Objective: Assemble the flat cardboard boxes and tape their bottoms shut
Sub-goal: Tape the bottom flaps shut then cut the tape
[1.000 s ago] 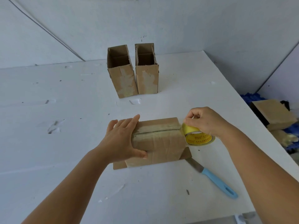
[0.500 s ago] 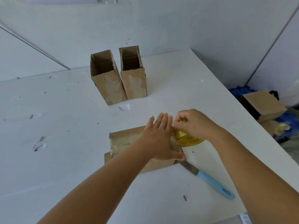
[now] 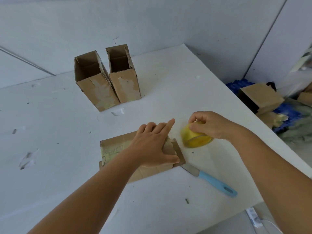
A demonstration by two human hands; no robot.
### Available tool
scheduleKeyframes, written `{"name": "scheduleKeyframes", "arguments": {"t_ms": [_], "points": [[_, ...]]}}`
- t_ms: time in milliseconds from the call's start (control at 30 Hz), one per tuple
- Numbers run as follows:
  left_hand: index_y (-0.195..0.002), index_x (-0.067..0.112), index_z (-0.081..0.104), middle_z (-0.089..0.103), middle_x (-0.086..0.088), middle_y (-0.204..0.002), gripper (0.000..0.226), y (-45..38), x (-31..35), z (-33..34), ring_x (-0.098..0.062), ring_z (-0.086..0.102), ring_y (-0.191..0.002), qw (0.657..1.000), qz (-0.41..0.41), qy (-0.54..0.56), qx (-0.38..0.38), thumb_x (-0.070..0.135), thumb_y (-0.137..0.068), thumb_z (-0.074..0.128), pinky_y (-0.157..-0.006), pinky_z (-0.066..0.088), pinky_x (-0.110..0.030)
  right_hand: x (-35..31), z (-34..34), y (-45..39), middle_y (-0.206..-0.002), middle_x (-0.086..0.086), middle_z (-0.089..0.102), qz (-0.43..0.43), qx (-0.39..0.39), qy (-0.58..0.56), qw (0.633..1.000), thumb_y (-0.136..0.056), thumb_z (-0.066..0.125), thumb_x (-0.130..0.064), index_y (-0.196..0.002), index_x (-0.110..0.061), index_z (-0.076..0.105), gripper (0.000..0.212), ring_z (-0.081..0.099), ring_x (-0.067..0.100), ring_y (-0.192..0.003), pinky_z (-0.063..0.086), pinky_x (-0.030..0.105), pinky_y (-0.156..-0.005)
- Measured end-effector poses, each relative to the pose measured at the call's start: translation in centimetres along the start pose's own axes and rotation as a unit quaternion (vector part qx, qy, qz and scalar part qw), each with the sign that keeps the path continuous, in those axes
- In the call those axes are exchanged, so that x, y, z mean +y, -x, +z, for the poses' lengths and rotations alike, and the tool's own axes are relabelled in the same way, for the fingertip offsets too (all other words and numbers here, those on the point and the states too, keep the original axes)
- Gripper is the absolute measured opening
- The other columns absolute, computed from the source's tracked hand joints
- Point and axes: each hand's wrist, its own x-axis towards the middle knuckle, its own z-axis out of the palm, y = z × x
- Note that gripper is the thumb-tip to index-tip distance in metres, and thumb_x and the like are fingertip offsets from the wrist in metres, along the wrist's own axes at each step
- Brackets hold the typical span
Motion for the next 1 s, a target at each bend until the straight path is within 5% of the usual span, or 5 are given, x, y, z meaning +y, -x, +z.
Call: {"name": "scheduleKeyframes", "arguments": {"t_ms": [267, 367, 567, 833, 1000], "points": [[-0.151, 0.034, 0.0, 0.042, 0.014, -0.132, 0.075, -0.9, 0.0, -1.4, -0.016, 0.032, -0.123, 0.998, -0.014, 0.053, -0.029, 0.071, -0.087, 0.016, -0.106, 0.019, -0.035, -1.2, -0.5, 0.0, -0.089, -0.01, 0.056, 0.014, 0.048, 0.21, 0.976, -0.088, 0.056, -0.044, -0.096, -0.027, 0.064, 0.02, 0.052, 0.016, -0.089, 0.038, 0.03, -0.074], [-0.15, 0.034, 0.011, 0.053, 0.013, -0.121, 0.059, -2.8, 0.3, -2.5, -0.018, 0.035, -0.124, 0.997, -0.018, 0.06, -0.034, 0.042, -0.096, 0.034, -0.108, 0.016, -0.038, -1.2, -1.1, 0.3, -0.095, -0.002, 0.064, 0.001, 0.055, 0.234, 0.971, -0.097, 0.038, -0.035, -0.098, -0.022, 0.064, 0.029, 0.054, 0.02, -0.093, 0.034, 0.032, -0.082], [-0.149, 0.035, 0.012, 0.051, 0.014, -0.132, 0.087, -5.7, 0.8, -4.8, -0.01, 0.052, -0.109, 0.948, 0.009, 0.236, -0.212, 0.006, -0.084, 0.062, -0.094, 0.042, -0.023, -0.7, -1.1, -0.4, -0.104, -0.003, 0.062, -0.007, 0.071, 0.273, 0.96, -0.097, 0.026, -0.025, -0.104, -0.029, 0.063, 0.037, 0.05, 0.021, -0.101, 0.033, 0.038, -0.091], [-0.143, 0.032, 0.031, 0.06, 0.011, -0.125, 0.067, -5.7, 0.2, -5.1, -0.004, 0.056, -0.088, 0.9, 0.008, 0.381, -0.211, -0.009, -0.09, 0.038, -0.103, 0.038, -0.03, -0.4, -0.5, 0.8, -0.112, 0.001, 0.06, -0.03, 0.107, 0.231, 0.967, -0.098, 0.03, -0.026, -0.115, -0.027, 0.06, 0.034, 0.051, 0.022, -0.107, 0.037, 0.039, -0.095], [-0.14, 0.034, 0.036, 0.06, 0.009, -0.125, 0.066, -5.8, -0.2, -4.4, -0.008, 0.05, -0.097, 0.893, -0.012, 0.411, -0.185, -0.008, -0.089, 0.043, -0.11, 0.032, -0.036, 0.6, 1.6, 2.6, -0.143, 0.004, 0.039, 0.01, 0.132, 0.13, 0.983, -0.098, 0.037, -0.026, -0.143, -0.015, 0.03, 0.046, 0.035, 0.022, -0.131, 0.032, 0.036, -0.106]]}}
